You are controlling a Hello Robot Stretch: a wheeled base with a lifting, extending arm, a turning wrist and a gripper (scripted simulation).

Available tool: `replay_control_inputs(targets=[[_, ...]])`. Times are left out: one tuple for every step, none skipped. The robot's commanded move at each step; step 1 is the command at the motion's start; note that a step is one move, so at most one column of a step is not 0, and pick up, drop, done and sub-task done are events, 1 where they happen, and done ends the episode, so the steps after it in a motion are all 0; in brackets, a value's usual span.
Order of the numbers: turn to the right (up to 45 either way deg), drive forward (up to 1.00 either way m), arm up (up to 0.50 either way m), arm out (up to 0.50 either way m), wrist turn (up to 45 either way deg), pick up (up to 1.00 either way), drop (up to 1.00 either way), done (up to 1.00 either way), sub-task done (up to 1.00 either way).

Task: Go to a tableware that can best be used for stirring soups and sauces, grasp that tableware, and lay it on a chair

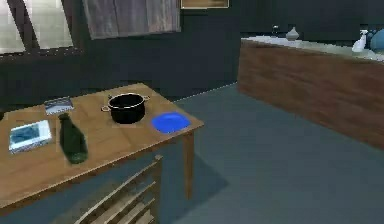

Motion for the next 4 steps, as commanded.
replay_control_inputs(targets=[[-45.0,0.0,0.0,0.0,0.0,0.0,0.0,0.0,0.0],[-45.0,0.0,0.0,0.0,0.0,0.0,0.0,0.0,0.0],[-21.0,0.0,0.0,0.0,0.0,0.0,0.0,0.0,0.0],[0.0,0.0,0.0,0.48,0.0,0.0,0.0,0.0,0.0]])
